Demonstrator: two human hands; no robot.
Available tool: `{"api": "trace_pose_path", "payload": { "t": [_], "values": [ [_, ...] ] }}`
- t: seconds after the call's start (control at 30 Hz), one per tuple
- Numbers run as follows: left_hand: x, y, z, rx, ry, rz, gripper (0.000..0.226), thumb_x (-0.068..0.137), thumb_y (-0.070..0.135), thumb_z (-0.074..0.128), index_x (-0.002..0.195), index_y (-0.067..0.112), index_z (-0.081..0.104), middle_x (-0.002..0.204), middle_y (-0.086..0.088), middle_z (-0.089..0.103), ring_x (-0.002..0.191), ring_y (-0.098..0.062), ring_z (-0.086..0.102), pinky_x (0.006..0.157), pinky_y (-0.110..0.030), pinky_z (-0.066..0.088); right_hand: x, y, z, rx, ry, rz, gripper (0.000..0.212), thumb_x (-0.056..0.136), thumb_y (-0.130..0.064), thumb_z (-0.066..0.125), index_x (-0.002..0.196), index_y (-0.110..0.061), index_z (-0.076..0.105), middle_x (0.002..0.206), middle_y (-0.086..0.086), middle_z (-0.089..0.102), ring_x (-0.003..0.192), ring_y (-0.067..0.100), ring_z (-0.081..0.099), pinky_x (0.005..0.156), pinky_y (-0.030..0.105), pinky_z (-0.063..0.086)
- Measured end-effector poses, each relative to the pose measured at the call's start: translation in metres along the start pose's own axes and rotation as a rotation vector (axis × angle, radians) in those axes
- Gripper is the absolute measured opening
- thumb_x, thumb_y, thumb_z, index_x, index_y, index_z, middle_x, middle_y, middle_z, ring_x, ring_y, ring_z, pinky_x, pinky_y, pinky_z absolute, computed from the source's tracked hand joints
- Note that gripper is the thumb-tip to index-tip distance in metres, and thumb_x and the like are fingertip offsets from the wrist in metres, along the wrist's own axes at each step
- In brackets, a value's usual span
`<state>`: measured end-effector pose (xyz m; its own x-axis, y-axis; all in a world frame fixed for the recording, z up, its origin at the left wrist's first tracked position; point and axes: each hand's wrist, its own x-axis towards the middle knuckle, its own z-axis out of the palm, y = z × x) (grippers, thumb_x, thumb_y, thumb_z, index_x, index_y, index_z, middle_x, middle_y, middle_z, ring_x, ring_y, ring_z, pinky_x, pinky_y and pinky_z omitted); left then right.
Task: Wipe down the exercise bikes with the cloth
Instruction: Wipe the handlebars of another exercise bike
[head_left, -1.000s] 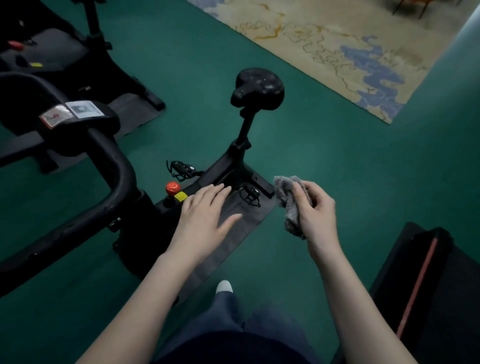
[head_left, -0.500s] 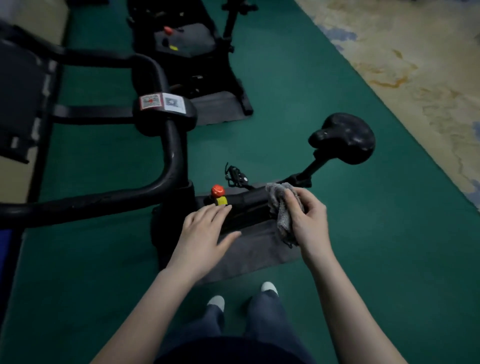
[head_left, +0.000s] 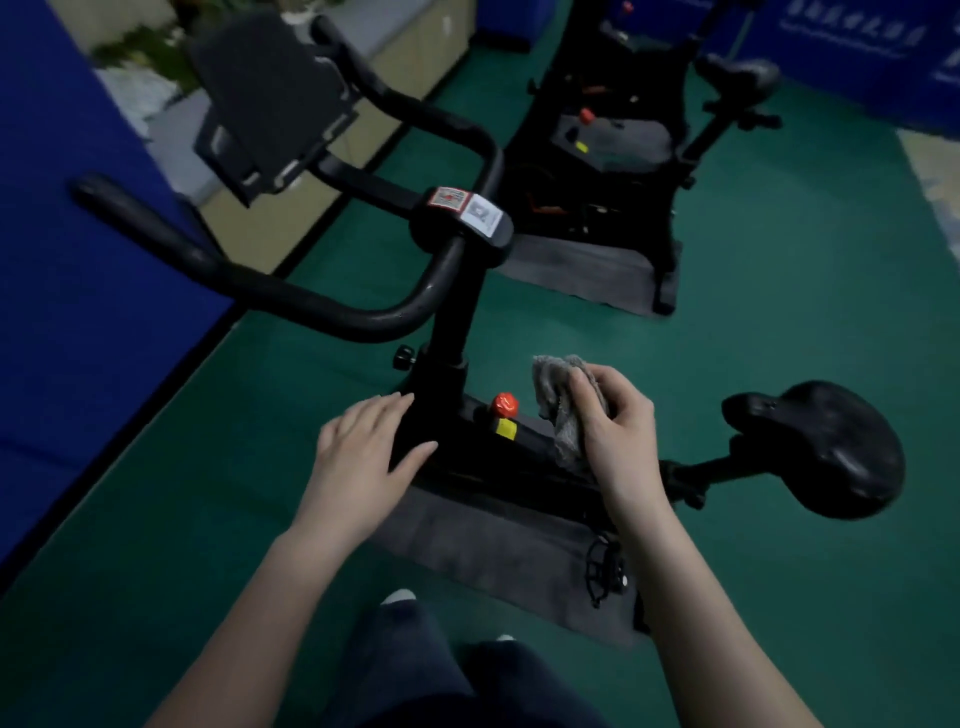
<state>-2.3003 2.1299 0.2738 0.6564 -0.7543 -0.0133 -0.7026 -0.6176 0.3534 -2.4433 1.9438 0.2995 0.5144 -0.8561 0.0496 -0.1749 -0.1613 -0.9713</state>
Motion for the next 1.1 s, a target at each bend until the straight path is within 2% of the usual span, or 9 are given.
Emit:
{"api": "trace_pose_path", "payload": {
  "t": [0.23,0.43,0.87,1.03,1.1],
  "values": [
    [-0.027,-0.004,-0.024,-0.002,0.128,-0.223,0.068,0.091,0.061,0.032,0.148,0.024,0.029,0.151,0.007,0.032,0.14,-0.011,0.023,0.114,-0.032,0.014,0.019,-0.019,0.016,0.058,-0.185,-0.076,0.013,0.094,-0.021,0.059,0.094,-0.014,0.07,0.09,-0.007,0.072,0.089,0.005,0.065,0.081,0.022,0.049],
    [-0.023,-0.021,-0.052,0.01,0.211,-0.348,0.067,0.091,0.058,0.034,0.149,0.023,0.027,0.153,0.006,0.028,0.141,-0.012,0.02,0.115,-0.035,0.013,0.037,-0.043,0.045,0.105,-0.296,-0.125,0.012,0.094,-0.023,0.059,0.093,-0.02,0.071,0.088,-0.01,0.072,0.087,0.005,0.066,0.078,0.023,0.049],
    [0.024,-0.076,-0.082,-0.028,0.301,-0.491,0.07,0.089,0.062,0.027,0.149,0.026,0.026,0.154,0.008,0.026,0.142,-0.011,0.018,0.117,-0.036,0.01,0.08,-0.092,0.13,0.144,-0.429,-0.215,0.012,0.093,-0.022,0.059,0.092,-0.022,0.071,0.089,-0.014,0.072,0.088,0.0,0.065,0.079,0.021,0.05],
    [0.04,-0.112,-0.099,-0.067,0.35,-0.547,0.072,0.088,0.064,0.023,0.149,0.026,0.026,0.154,0.009,0.025,0.142,-0.009,0.018,0.118,-0.037,0.011,0.091,-0.114,0.18,0.124,-0.526,-0.282,0.012,0.093,-0.02,0.059,0.089,-0.021,0.07,0.086,-0.017,0.071,0.084,-0.003,0.064,0.074,0.012,0.046],
    [0.048,-0.123,-0.105,-0.092,0.379,-0.548,0.069,0.089,0.062,0.026,0.149,0.026,0.026,0.154,0.009,0.026,0.141,-0.009,0.019,0.117,-0.036,0.012,0.092,-0.12,0.199,0.111,-0.561,-0.305,0.012,0.094,-0.02,0.058,0.089,-0.022,0.07,0.085,-0.016,0.07,0.083,-0.001,0.065,0.074,0.015,0.047]
  ]
}}
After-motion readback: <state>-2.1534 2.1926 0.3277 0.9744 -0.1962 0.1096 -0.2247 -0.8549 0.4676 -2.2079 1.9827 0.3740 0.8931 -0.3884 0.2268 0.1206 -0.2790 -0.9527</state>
